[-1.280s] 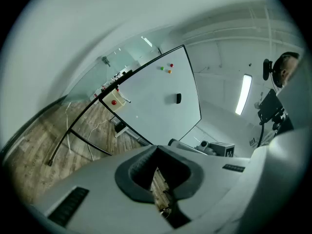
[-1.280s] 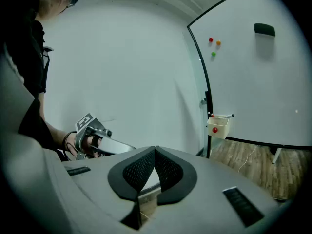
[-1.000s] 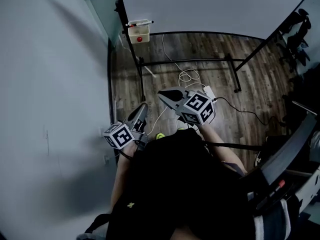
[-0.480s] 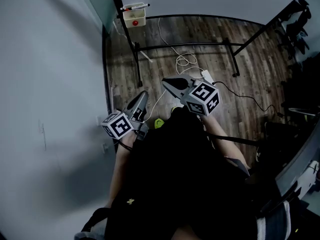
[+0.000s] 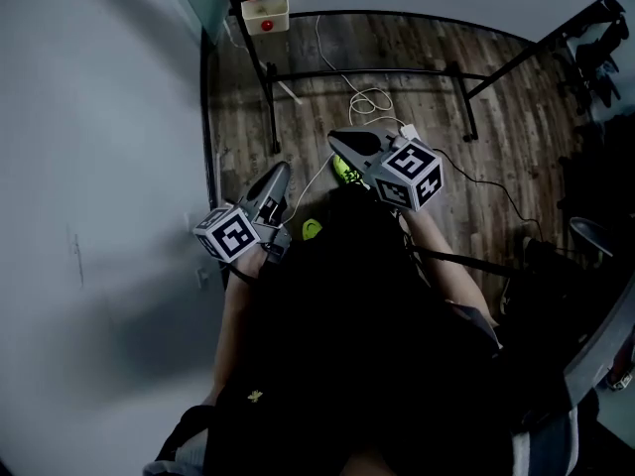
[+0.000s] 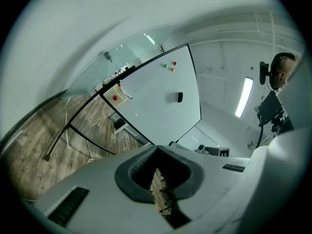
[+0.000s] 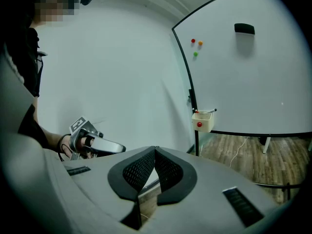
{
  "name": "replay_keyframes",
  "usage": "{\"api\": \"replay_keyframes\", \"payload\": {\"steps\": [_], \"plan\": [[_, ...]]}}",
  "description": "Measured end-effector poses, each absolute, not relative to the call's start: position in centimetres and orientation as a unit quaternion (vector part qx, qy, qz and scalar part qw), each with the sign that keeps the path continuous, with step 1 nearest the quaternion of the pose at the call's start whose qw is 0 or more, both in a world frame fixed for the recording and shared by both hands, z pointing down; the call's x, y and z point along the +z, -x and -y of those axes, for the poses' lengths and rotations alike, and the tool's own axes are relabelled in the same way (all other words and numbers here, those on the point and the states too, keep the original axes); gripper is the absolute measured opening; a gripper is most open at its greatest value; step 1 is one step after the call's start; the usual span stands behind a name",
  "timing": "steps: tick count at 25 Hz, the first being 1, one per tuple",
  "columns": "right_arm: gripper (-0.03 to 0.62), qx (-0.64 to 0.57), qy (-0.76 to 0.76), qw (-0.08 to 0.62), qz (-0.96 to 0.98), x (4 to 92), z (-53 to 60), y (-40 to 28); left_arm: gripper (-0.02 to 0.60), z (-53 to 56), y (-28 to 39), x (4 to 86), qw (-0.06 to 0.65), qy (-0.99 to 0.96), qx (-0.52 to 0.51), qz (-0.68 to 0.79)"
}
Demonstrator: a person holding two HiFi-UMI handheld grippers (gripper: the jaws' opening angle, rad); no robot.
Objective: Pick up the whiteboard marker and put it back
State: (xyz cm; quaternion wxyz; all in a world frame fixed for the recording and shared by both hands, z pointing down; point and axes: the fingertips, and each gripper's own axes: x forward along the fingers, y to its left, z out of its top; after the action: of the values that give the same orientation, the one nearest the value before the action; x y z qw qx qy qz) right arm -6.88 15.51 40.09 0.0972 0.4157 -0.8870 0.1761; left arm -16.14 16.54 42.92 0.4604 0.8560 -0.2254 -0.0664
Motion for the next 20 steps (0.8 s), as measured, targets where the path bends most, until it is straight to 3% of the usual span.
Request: {"api": "replay_keyframes", "payload": {"steps": [5, 11, 20], "plan": [[-0.003, 0.152, -0.395, 0.123, 0.898, 40.4, -13.0, 6.6, 0.032, -14.0, 15.6, 42.8, 0.453, -0.854, -0.077, 0.244], [-0.003, 0.15, -0.369, 0.134, 0.908, 40.9, -9.1, 4.3, 0.032, -10.5, 12.6, 42.9, 0.391, -0.88, -0.02, 0.267], [-0.003, 0.16, -0.318, 0.141, 0.924, 41.7, -1.9, 0.5, 0.032, -4.4, 7.9, 42.8, 0.396, -0.868, -0.017, 0.298]]}}
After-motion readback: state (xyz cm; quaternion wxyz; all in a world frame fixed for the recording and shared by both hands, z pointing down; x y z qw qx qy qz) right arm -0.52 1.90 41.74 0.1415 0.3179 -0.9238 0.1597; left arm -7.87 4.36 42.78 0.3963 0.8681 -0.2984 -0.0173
